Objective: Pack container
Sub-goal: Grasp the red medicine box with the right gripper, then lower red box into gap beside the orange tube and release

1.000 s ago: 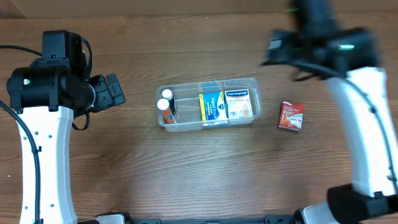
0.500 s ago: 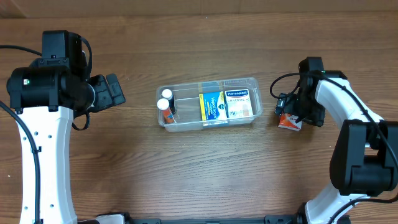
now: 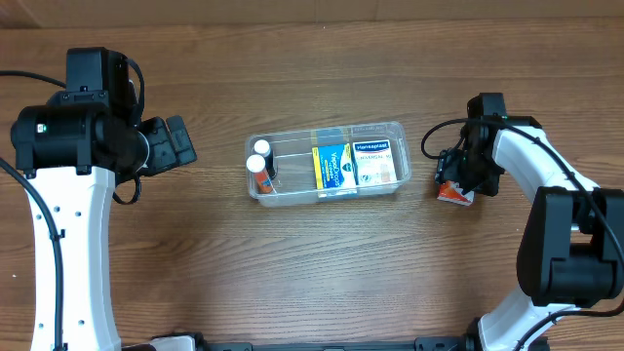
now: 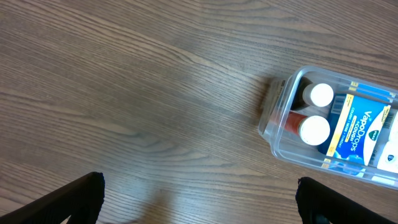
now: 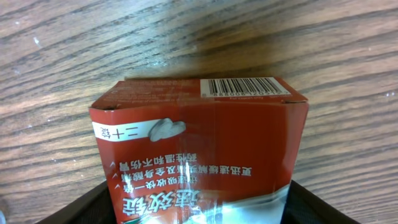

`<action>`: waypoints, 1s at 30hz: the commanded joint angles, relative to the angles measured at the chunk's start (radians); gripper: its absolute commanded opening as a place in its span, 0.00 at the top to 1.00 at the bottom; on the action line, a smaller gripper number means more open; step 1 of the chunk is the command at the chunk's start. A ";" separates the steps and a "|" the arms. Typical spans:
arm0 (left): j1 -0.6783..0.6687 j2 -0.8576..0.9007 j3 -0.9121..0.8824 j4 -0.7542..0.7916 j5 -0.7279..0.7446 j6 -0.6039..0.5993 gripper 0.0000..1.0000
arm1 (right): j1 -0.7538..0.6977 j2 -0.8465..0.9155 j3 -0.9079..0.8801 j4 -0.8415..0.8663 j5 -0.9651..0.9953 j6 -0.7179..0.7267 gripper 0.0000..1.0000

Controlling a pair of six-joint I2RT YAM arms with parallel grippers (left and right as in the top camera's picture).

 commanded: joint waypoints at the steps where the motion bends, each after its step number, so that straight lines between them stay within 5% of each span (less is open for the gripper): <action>1: 0.004 0.006 0.000 0.001 0.002 0.022 0.00 | 0.000 -0.010 -0.005 0.003 -0.006 -0.004 0.29; 8: 0.004 0.006 0.000 0.002 0.001 0.022 0.00 | 0.000 -0.011 0.024 -0.030 -0.006 0.005 0.36; 14: 0.004 0.006 0.000 0.002 0.001 0.022 0.00 | 0.040 -0.120 0.256 -0.224 -0.005 0.026 0.35; 17: 0.004 0.006 0.000 0.002 0.001 0.022 0.00 | 0.159 -0.232 0.417 -0.332 -0.005 0.032 0.36; 21: 0.004 0.006 0.000 0.002 0.001 0.022 0.00 | 0.460 -0.261 0.505 -0.358 -0.002 0.210 0.39; 26: 0.004 0.006 0.000 0.002 0.002 0.022 0.00 | 0.716 -0.149 0.505 -0.229 -0.002 0.343 0.39; 30: 0.004 0.006 0.000 0.002 0.002 0.022 0.00 | 0.774 0.002 0.505 -0.191 -0.002 0.342 0.39</action>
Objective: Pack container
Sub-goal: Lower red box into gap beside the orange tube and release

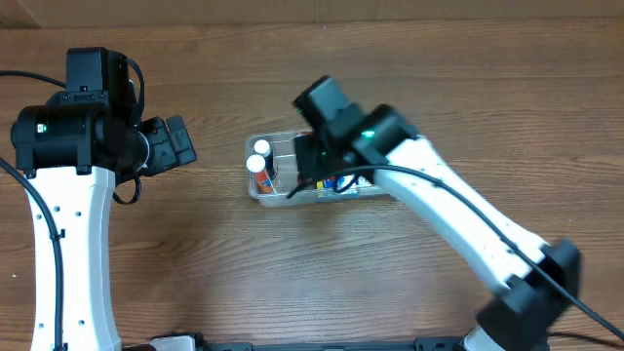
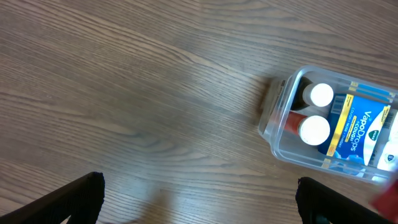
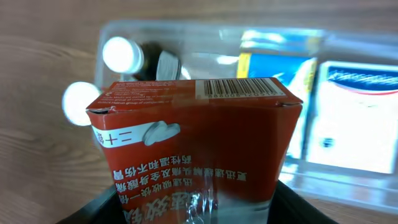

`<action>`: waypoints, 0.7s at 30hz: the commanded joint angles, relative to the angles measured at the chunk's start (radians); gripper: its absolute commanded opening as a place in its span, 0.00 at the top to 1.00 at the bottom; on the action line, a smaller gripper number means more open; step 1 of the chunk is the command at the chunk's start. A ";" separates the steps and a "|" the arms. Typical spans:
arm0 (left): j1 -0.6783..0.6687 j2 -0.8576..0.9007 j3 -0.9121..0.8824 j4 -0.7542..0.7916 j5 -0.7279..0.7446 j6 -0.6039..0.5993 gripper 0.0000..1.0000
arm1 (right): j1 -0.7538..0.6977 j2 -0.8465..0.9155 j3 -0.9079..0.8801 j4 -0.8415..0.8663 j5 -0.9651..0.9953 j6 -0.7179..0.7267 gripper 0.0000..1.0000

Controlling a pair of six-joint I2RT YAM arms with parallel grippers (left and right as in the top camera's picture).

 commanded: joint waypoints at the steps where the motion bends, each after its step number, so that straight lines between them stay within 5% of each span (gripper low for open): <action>1: 0.004 0.006 0.000 0.002 0.001 0.022 0.00 | 0.011 0.106 0.014 0.049 0.008 0.021 0.39; 21: 0.004 0.006 0.000 0.004 0.001 0.023 0.00 | 0.011 0.307 0.014 0.202 -0.062 0.018 0.38</action>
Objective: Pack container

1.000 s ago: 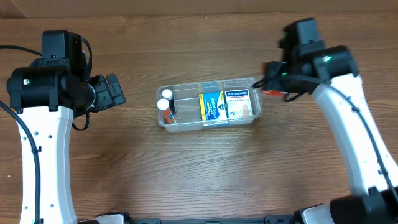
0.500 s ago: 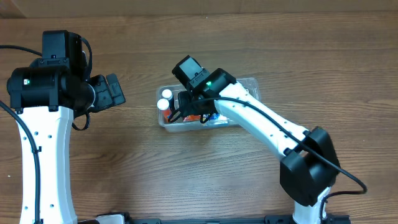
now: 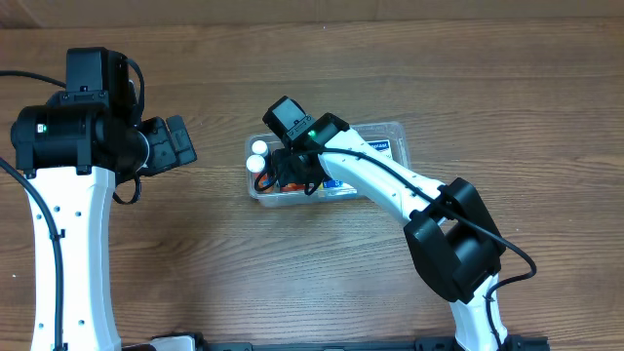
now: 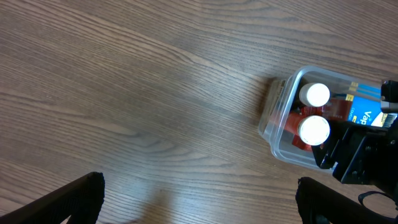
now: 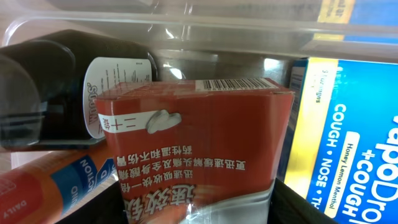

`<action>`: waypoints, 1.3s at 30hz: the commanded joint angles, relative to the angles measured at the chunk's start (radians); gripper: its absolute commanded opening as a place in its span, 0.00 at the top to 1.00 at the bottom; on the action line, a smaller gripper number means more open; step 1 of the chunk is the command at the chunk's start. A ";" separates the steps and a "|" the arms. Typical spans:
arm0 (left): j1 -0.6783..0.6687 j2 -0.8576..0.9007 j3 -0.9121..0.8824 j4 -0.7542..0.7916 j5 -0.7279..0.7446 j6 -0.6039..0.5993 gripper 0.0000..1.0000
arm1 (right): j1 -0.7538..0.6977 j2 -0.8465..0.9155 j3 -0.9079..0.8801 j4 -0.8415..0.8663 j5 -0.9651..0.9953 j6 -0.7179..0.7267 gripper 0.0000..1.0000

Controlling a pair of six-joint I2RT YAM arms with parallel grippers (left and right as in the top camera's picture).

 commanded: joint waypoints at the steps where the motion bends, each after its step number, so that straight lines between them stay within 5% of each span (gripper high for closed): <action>1: 0.004 0.006 0.000 0.002 0.001 0.023 0.00 | 0.001 -0.002 0.014 0.006 -0.020 0.001 0.32; 5: 0.004 0.006 0.000 0.002 0.001 0.023 0.00 | 0.001 -0.002 0.014 0.006 -0.020 0.001 0.23; 12: 0.004 0.006 0.000 0.001 0.001 0.023 0.00 | 0.001 -0.019 0.021 -0.004 0.048 0.001 0.26; 16: 0.004 0.006 0.000 -0.008 0.002 0.023 0.00 | -0.049 -0.196 0.161 -0.187 0.308 0.002 0.22; 19: 0.004 0.006 0.000 -0.008 0.001 0.023 0.00 | -0.204 -0.324 0.172 -0.231 0.322 0.005 0.23; 22: 0.004 0.006 0.000 -0.006 0.001 0.022 0.00 | -0.431 -0.330 0.138 -0.354 0.277 0.004 0.34; 26: 0.004 0.006 0.000 -0.003 0.001 0.022 0.00 | -0.583 -0.330 -0.057 -0.315 0.143 -0.026 0.44; 32: 0.004 0.006 0.000 -0.003 0.002 0.022 0.00 | -0.593 -0.330 -0.307 -0.177 -0.021 -0.186 0.44; 39: 0.004 0.006 0.000 -0.003 0.001 0.023 0.00 | -0.593 -0.330 -0.314 -0.205 -0.187 -0.339 0.42</action>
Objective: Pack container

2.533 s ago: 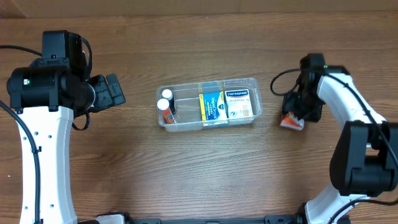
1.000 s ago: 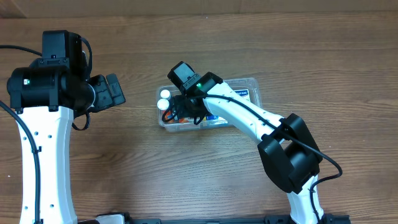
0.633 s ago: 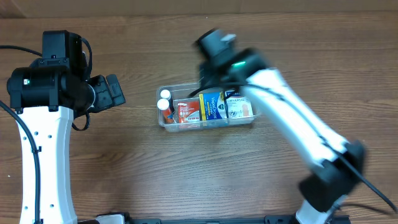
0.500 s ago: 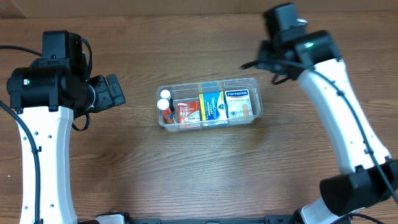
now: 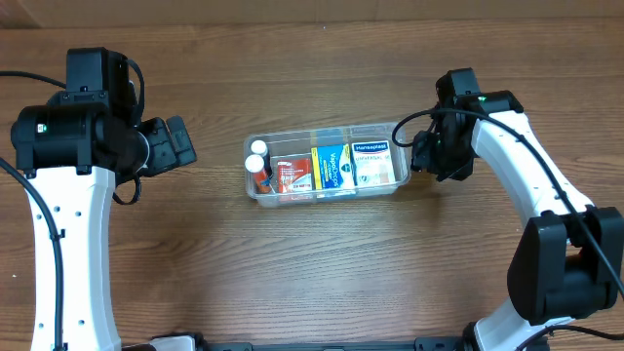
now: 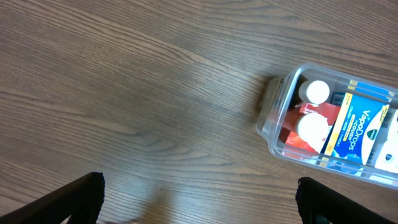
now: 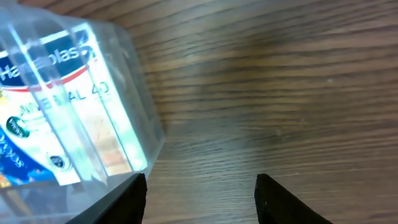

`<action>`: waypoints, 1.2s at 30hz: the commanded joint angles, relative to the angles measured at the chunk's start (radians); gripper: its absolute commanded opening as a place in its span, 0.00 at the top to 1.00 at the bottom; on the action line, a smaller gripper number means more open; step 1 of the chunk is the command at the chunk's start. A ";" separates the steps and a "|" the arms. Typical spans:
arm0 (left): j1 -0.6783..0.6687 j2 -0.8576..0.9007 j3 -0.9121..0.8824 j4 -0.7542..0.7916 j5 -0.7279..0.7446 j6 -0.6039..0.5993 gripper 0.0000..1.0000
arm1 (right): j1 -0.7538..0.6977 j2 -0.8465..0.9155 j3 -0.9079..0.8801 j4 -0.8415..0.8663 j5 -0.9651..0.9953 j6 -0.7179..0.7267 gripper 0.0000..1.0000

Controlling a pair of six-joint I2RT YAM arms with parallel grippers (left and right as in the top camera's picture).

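Observation:
The clear plastic container (image 5: 401,153) lies mid-table. Inside it, from left to right, sit two white-capped bottles (image 5: 256,154), the red box (image 5: 292,176), a blue and yellow VapoDrops box (image 5: 332,167) and a white Hansaplast box (image 5: 374,162). My right gripper (image 5: 425,156) hangs open and empty just off the container's right end, whose corner (image 7: 134,134) shows beside my left fingertip (image 7: 127,199). My left gripper (image 6: 196,202) is open over bare wood, left of the container (image 6: 268,127).
Wood-grain table (image 5: 312,273) all round the container. The left arm's white link (image 5: 68,244) runs along the left side, and the right arm (image 5: 526,185) curves in from the right edge.
My right gripper was shut on the red box inside the container's left part. It has let go; the box stays in the container and the gripper, open, is off its right end.
The right gripper first held the red box on the table right of the container. A second later it had the box above the container, then down inside beside the bottles. Now the box lies there alone and the gripper is empty. The left arm stayed still.

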 commanded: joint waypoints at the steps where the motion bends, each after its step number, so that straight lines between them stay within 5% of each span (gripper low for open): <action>1: 0.004 0.006 0.001 0.001 0.001 0.022 0.00 | 0.004 -0.008 -0.005 -0.003 -0.099 -0.068 0.41; 9: 0.004 0.006 0.001 0.059 0.001 0.054 0.00 | -0.012 -0.009 0.074 0.090 0.137 -0.034 0.21; 11: 0.004 0.006 0.001 0.152 0.003 0.116 0.00 | -0.019 -0.009 0.157 0.119 0.176 -0.034 0.00; 15: 0.004 0.063 -0.004 0.378 0.090 0.185 0.00 | -0.025 -0.009 0.291 0.251 0.189 -0.037 0.00; 24: -0.003 0.204 -0.005 0.292 0.107 0.266 0.00 | -0.121 -0.126 0.287 0.094 0.119 -0.010 0.00; 29: -0.004 -0.013 -0.134 0.352 0.141 0.270 0.00 | -0.119 -0.409 0.040 0.184 0.148 0.051 0.00; 36: -0.004 -0.674 -0.705 0.506 0.159 0.276 0.00 | -0.119 -0.993 -0.474 0.298 0.182 0.052 0.00</action>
